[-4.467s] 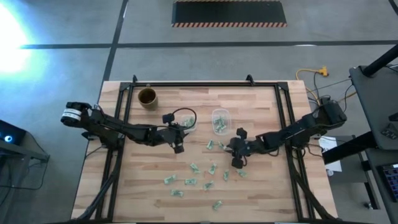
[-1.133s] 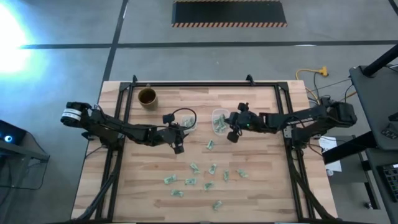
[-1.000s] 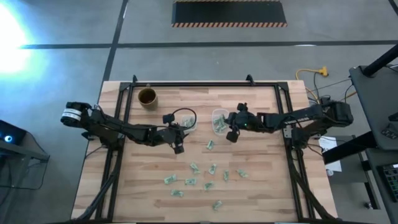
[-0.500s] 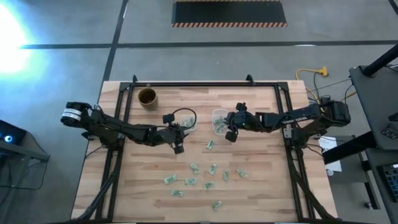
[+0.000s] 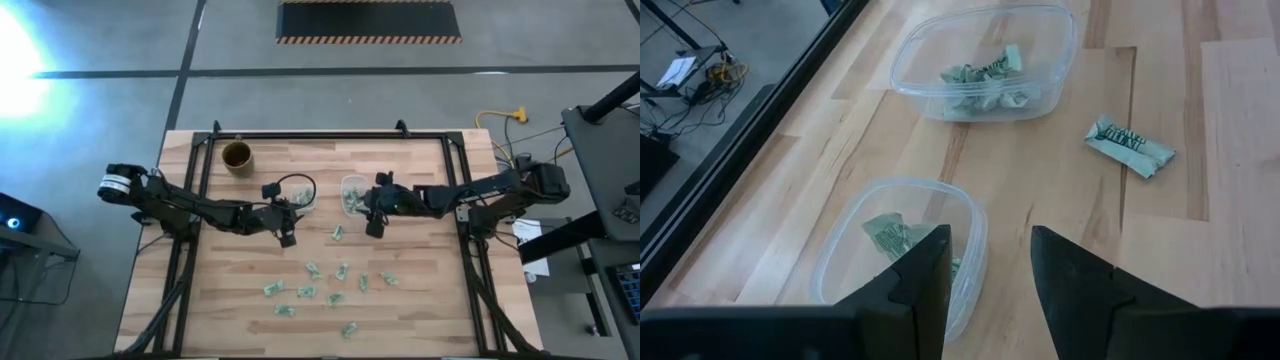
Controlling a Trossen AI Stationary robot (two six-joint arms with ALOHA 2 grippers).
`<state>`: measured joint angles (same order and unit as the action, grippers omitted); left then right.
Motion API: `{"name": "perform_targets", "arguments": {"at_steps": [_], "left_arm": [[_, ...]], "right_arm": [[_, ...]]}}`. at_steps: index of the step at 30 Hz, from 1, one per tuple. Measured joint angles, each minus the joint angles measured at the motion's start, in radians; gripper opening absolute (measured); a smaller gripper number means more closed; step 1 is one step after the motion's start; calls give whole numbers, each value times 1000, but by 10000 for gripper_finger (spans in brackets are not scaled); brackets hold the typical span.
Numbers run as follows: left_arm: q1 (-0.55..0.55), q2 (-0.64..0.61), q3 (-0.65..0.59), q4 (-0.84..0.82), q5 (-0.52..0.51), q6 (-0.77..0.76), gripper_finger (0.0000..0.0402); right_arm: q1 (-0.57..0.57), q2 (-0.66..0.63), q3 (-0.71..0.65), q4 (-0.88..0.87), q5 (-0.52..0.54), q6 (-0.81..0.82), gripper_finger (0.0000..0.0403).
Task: Pick and place items into bin
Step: Put the light green stevia packet into the left transparent bin
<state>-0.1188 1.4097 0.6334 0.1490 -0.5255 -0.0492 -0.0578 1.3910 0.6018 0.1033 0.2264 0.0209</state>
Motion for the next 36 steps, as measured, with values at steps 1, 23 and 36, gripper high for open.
{"name": "perform_targets", "arguments": {"at_steps": [1, 23, 36], "left_arm": [[0, 0, 0, 0, 0, 0, 123], [-85, 0, 2, -13, 337, -32, 123], [-208, 67, 25, 56, 336, -18, 123]], "right_arm": [[12, -5, 0, -12, -12, 1, 155], [333, -96, -3, -227, -21, 137, 121], [366, -95, -24, -225, -19, 137, 107]]}}
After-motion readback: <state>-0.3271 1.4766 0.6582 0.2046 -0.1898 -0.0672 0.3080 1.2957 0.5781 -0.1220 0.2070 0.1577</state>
